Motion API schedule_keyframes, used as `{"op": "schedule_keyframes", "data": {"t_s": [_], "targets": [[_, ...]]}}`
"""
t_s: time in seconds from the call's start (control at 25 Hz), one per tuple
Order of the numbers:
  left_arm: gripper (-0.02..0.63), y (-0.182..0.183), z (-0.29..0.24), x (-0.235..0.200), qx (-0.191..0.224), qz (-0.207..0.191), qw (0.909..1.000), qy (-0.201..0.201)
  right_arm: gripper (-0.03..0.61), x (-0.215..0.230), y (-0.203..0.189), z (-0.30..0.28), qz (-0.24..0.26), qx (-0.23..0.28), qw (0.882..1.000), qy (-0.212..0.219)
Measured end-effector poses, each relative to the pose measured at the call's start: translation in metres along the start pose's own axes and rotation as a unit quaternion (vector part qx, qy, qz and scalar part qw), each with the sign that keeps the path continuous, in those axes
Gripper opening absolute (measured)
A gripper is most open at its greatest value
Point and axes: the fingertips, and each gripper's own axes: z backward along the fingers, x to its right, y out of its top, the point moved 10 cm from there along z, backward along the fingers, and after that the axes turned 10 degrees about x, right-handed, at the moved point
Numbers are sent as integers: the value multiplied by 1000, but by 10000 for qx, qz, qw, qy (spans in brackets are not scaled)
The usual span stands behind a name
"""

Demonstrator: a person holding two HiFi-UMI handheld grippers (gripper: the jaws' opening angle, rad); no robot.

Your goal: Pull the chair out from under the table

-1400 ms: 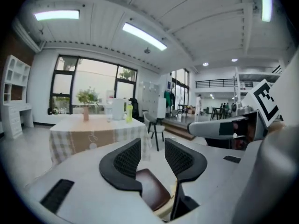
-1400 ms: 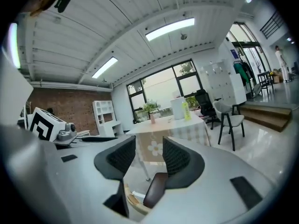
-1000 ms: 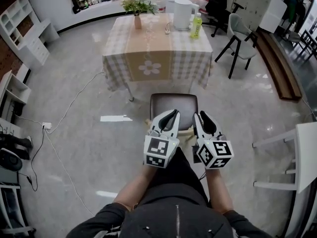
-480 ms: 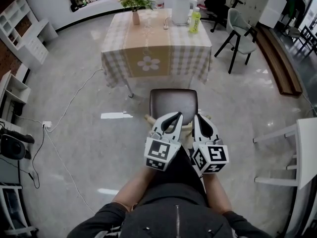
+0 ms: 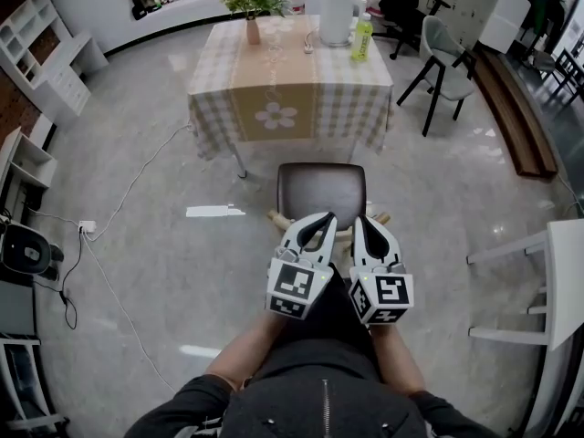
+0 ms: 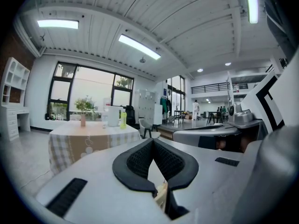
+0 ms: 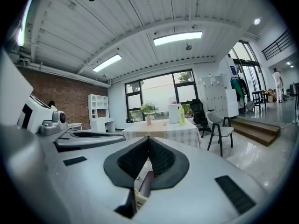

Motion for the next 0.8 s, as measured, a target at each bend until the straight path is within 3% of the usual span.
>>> {"op": "schedule_keyframes", "data": {"t_s": [0.8], "targets": [[9, -8, 7, -11, -130, -13, 9999, 78, 11, -9, -6, -8, 87, -131, 9999, 22]]}}
